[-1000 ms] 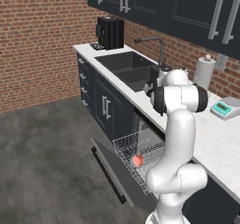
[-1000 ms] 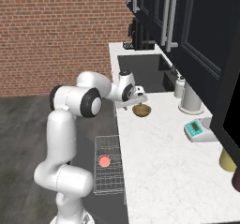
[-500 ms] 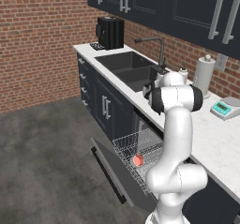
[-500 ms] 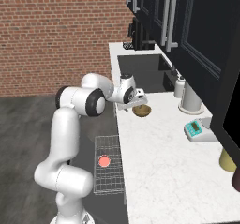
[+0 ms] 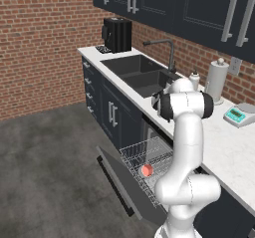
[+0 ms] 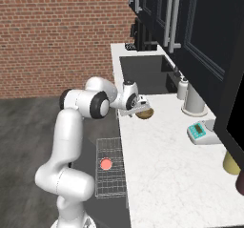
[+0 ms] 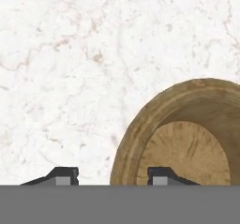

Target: Pick up the cup and bowl from the counter, place them in the dishwasher, and close the dishwasher door.

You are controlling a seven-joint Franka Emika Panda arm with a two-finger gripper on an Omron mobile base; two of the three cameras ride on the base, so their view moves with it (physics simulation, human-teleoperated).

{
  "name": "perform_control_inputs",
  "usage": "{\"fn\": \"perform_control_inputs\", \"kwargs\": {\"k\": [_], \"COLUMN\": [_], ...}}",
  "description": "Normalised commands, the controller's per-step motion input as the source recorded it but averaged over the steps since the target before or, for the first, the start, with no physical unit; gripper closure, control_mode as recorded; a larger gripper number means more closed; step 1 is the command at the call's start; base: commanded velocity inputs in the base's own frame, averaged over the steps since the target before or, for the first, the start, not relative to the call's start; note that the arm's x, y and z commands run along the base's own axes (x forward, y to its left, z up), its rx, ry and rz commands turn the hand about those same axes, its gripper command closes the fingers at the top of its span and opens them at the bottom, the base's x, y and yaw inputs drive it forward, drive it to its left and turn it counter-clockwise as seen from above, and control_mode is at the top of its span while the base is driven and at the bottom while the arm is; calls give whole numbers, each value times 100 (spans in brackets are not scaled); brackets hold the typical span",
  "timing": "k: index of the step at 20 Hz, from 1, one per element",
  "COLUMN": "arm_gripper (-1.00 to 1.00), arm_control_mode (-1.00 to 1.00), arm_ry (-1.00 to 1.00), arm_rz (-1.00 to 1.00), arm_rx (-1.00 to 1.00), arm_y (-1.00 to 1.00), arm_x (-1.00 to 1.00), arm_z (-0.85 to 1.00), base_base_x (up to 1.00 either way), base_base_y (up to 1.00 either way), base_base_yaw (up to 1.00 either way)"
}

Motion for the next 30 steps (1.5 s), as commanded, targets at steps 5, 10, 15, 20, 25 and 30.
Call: {"fn": "perform_control_inputs", "kwargs": {"k": [5,10,15,20,25,30], "arm_gripper": [100,100,100,100,100,100], "arm_control_mode": [-100,-100,-100,-100,-100,-100], "arm_ry": [0,0,0,-5,-1,-4], "arm_rz": [0,0,0,0,-2,-4], "arm_rx": [0,0,0,11,13,9], "arm_y": [-1,0,0,34,85,100], "arm_x": [0,0,-15,-96,-100,-100], "arm_z": [-20,-2,0,5,10,5], "base_base_x": [0,0,0,0,0,0], "base_base_y": [0,0,0,0,0,0], "base_base_yaw": [0,0,0,0,0,0]}}
